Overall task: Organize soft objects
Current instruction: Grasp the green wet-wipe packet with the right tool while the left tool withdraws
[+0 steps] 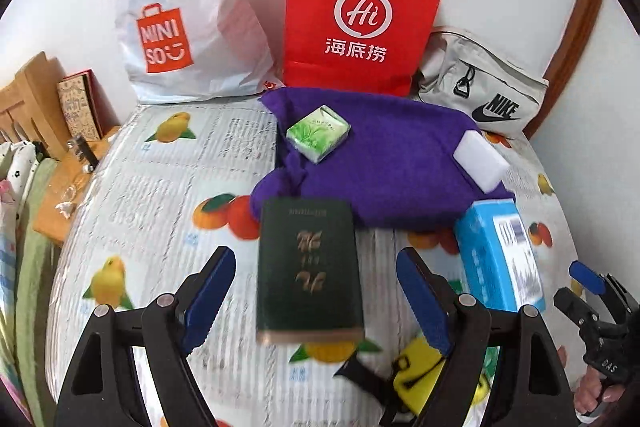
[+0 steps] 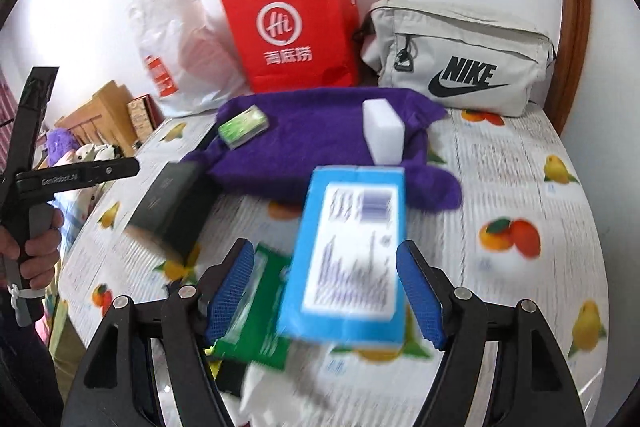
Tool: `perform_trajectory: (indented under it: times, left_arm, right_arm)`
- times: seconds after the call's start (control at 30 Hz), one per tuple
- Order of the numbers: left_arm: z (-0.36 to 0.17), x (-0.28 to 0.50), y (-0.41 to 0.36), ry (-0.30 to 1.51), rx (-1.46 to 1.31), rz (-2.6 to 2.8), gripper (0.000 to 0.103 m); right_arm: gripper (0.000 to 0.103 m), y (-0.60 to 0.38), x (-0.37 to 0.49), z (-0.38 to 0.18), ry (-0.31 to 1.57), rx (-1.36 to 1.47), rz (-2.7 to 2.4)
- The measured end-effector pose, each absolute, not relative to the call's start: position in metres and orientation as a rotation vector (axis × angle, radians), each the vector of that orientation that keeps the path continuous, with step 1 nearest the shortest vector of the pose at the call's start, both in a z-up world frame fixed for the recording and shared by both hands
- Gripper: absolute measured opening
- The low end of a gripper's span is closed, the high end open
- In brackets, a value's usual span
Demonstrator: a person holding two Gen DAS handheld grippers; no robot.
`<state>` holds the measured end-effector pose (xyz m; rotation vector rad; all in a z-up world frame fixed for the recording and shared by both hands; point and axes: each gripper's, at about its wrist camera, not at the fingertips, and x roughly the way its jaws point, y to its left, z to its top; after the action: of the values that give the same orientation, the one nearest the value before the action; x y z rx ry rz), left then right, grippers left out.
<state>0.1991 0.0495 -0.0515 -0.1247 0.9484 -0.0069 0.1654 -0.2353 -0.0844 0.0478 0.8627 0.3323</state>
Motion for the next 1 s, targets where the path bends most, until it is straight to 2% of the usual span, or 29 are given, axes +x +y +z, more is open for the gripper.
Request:
perform_trajectory:
  times: [0.4,0.9,1.0]
  left_arm:
    - [-0.077,0.133,0.057,0.954,-0.177,-0.030,0.082]
    - [-0.126,0.127,0.060,1.017,-0.218,-0.097,0.082]
    - [-0.131,0.129,0.061,1.032,-0.223,-0.099,0.082]
  right_arm:
    - [0.073,-0.207,0.109,-0.111,0.899,0.073,0.396]
    - [0.073,-0.203,0.145,-0.159,1.056,0.301,0.370]
    - [0.069,-0.203,0.149,-0.164,1.068,0.335,0.368]
